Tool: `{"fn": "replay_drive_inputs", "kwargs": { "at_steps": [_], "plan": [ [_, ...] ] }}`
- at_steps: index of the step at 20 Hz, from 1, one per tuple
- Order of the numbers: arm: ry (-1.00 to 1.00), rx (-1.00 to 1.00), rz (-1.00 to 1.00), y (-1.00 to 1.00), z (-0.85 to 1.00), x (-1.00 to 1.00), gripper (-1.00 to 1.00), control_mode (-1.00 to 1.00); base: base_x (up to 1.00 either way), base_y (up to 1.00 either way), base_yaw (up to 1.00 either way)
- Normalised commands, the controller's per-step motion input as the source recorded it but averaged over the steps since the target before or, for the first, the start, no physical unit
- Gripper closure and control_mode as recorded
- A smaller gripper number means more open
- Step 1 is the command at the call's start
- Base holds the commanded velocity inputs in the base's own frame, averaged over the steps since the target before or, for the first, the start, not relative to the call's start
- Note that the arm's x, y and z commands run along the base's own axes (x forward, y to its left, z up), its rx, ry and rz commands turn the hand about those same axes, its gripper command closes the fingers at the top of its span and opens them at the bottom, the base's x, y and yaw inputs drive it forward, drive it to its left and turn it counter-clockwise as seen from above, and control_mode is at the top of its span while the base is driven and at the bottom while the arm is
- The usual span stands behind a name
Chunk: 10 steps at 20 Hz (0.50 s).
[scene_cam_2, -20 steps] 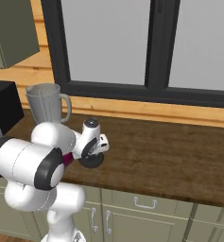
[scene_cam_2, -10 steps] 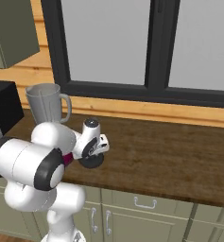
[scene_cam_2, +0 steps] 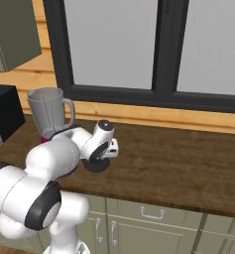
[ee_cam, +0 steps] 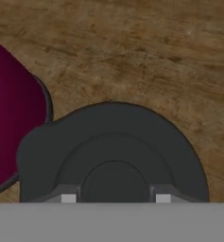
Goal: Close the lid blender by securely placing the lid on top.
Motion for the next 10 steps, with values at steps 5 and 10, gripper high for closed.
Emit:
{"fn": "replay_drive_inputs", "kwargs": {
  "at_steps": [5, 10],
  "plan": [
    [0.01, 0.03, -0.14, -0.31, 0.81, -0.18, 1.00, -1.00, 0.00, 0.00, 0.00],
    [0.02, 0.00, -0.11, -0.29, 0.68, -0.18, 1.00, -1.00, 0.00, 0.00, 0.00]
  ]
}}
